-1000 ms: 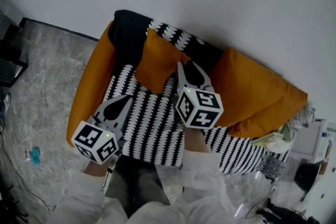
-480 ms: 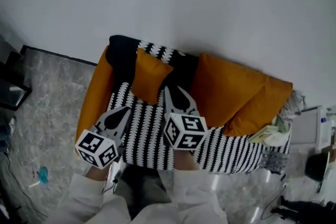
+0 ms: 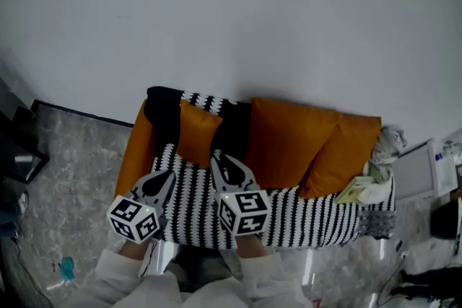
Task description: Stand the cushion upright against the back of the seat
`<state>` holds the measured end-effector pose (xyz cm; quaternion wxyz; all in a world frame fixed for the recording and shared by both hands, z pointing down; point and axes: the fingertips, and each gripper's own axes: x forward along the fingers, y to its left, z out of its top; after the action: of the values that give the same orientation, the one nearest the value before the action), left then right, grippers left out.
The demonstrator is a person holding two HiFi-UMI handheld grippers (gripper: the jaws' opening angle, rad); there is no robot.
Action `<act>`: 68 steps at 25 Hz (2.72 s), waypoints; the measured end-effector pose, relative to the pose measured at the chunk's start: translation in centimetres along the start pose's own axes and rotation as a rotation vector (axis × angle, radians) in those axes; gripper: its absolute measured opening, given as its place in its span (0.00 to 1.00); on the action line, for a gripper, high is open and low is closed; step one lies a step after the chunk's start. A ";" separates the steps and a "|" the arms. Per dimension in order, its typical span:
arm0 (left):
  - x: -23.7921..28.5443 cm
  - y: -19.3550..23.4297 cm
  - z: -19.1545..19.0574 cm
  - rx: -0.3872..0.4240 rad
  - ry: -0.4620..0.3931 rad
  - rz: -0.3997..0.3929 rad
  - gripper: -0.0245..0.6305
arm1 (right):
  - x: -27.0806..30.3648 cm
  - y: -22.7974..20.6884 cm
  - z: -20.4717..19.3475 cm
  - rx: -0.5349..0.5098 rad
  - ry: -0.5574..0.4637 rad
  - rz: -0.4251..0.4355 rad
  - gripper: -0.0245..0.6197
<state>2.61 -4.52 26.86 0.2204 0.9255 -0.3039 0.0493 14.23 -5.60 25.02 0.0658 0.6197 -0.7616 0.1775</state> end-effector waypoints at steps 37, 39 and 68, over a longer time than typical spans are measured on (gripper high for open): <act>-3.7 -9.4 0.3 0.011 -0.027 -0.088 0.05 | -9.0 7.1 -1.0 0.004 0.009 0.177 0.06; -3.5 -9.5 0.2 0.040 -0.016 -0.085 0.05 | -9.0 7.1 -1.3 -0.002 0.020 0.175 0.06; -3.0 -8.3 0.2 0.086 0.028 -0.104 0.05 | -6.9 7.5 -1.1 -0.151 0.110 0.244 0.05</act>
<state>5.01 2.95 22.82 0.1870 0.9479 -0.2499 0.0635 8.34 2.42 22.41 0.1321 0.5053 -0.8376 0.1600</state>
